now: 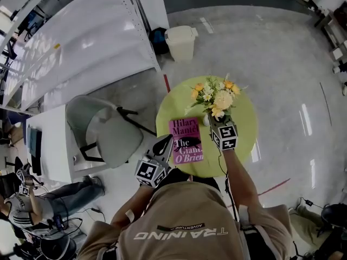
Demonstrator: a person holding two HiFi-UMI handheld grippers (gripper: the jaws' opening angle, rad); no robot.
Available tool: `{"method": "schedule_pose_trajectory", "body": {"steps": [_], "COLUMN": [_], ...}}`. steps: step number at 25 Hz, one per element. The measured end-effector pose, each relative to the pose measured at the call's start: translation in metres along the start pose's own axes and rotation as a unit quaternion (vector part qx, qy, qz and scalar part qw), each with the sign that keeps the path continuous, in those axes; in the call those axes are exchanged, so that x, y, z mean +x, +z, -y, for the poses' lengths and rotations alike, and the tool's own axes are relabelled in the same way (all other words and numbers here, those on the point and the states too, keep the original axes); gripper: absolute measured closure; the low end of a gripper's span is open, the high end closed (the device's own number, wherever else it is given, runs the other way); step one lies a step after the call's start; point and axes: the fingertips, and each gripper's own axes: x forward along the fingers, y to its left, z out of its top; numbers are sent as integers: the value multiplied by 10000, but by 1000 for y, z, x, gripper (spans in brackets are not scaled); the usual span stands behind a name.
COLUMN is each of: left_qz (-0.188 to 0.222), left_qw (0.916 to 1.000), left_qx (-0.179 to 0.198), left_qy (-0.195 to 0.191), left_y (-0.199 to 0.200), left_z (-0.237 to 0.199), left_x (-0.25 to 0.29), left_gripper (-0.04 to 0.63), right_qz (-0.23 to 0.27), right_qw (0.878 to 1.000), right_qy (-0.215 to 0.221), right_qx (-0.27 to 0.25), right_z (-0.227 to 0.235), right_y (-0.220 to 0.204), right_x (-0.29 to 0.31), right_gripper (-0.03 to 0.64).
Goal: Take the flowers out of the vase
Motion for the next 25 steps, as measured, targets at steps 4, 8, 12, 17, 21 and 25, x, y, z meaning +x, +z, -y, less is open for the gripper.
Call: {"method": "schedule_pose_trajectory", "body": {"steps": [4,8,12,17,21,25], "left_qz": [88,144,209,278,354,347], "left_qw": [9999,9998,9995,9991,9983,9975], "left_qx": [21,18,13,17,60,132], "left_qy": [-72,-145,-227,-308,-457,-599], "left_y": [2,1,1,1,6,9], "left_z": [6,13,20,29,42,54], "left_x": [0,-2,-1,1,6,9], "left_gripper": [589,589,589,589,589,589], "right_qz": [284,529,762,809,734,489], "right_qw": [9995,9983,9968,9960,9968,9965], "right_qy": [9,7,-45,-128,-314,-651], "right_qx": [-145,-237,-236,-364,-101,182], "right_z": [-1,-3,0,2,20,40], "right_y": [29,54,78,92,78,43], "right_x": [-12,-25,-44,-71,-97,-123], "right_gripper": [574,574,574,575,575,577]}}
